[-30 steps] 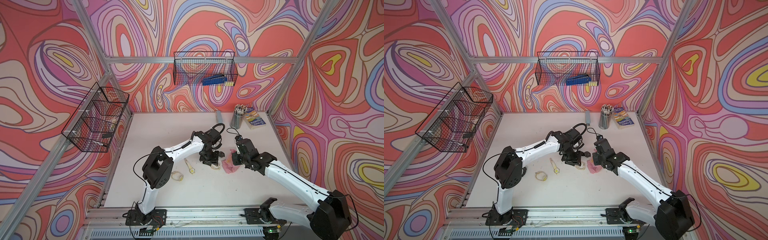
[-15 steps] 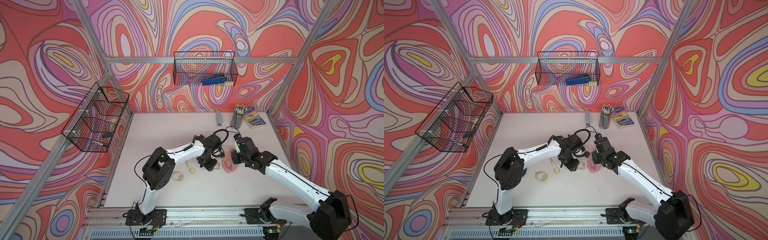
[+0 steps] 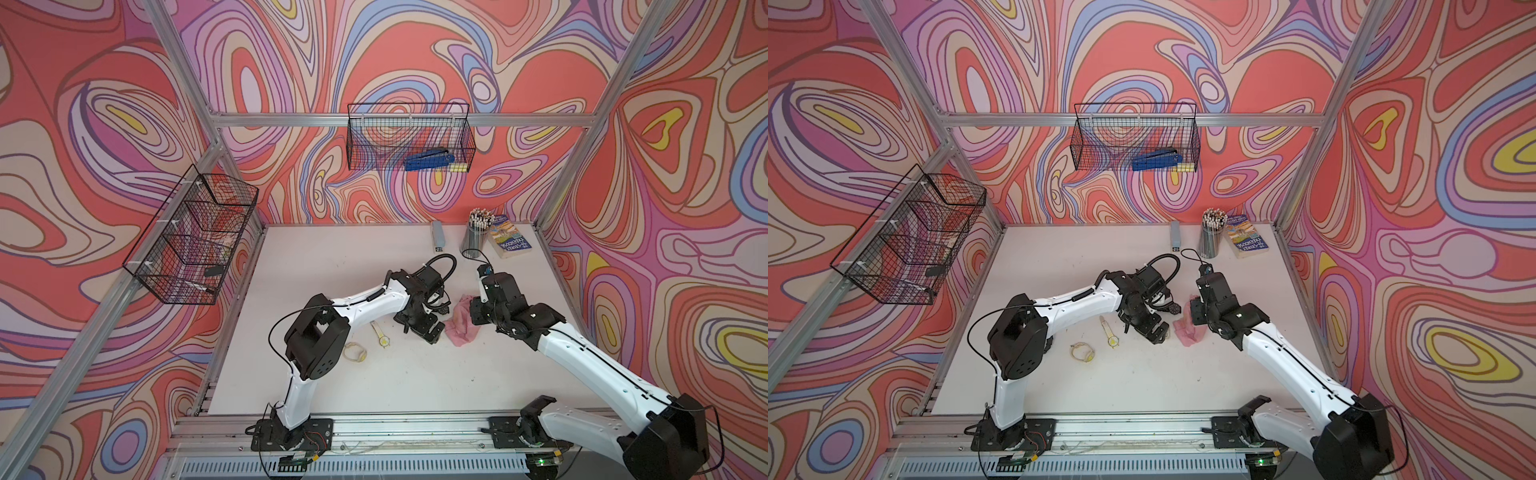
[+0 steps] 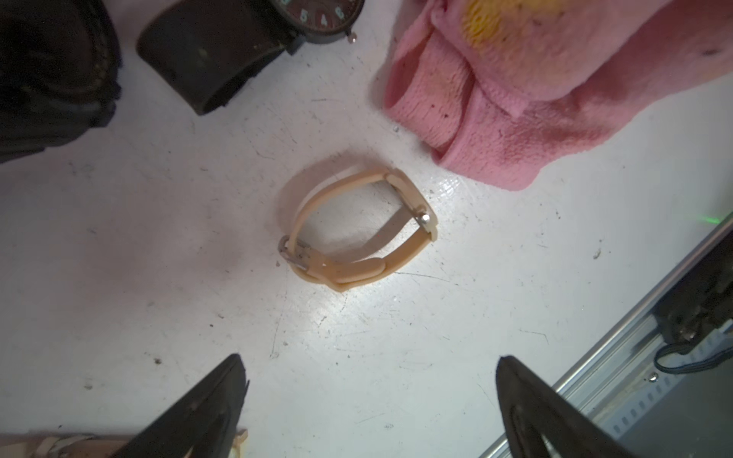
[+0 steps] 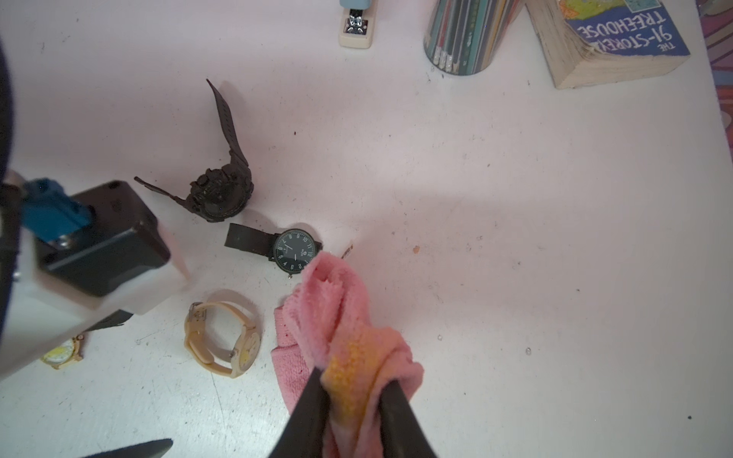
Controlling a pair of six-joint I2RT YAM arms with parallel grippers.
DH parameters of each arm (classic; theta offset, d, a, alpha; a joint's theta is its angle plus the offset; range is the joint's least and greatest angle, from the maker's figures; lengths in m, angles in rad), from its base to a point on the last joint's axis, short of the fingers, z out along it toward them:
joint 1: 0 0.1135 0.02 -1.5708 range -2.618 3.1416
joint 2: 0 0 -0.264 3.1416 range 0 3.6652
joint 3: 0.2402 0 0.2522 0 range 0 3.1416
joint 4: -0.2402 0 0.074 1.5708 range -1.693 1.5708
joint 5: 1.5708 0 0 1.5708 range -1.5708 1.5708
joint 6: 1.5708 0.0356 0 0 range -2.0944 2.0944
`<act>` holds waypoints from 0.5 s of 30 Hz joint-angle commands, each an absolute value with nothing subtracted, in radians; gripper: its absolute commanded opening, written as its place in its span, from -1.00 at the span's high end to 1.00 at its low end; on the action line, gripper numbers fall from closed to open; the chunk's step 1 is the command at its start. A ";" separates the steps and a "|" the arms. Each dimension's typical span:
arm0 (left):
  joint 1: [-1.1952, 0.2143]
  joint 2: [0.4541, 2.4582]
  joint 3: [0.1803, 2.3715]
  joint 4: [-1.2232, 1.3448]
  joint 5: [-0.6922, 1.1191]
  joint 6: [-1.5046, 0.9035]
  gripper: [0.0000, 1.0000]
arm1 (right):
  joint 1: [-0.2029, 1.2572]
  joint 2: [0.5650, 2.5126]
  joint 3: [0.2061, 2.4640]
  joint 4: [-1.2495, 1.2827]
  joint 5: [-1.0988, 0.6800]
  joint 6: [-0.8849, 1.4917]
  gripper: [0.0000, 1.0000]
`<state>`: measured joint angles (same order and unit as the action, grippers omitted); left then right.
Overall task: Wipe the watch dial
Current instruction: Adjust the watch at the center of the board.
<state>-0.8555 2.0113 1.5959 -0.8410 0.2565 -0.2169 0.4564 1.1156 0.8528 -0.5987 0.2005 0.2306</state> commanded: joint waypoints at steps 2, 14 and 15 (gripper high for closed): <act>-0.848 2.003 1.650 -0.862 0.312 -0.378 -0.83 | 0.435 1.109 0.872 -0.600 0.229 0.255 0.55; -0.874 2.062 1.628 -0.792 0.338 -0.583 -0.31 | 0.368 1.137 0.878 -0.589 0.173 0.297 0.59; -0.877 2.072 1.631 -0.791 0.332 -0.579 -0.30 | 0.367 1.137 0.875 -0.585 0.171 0.298 0.59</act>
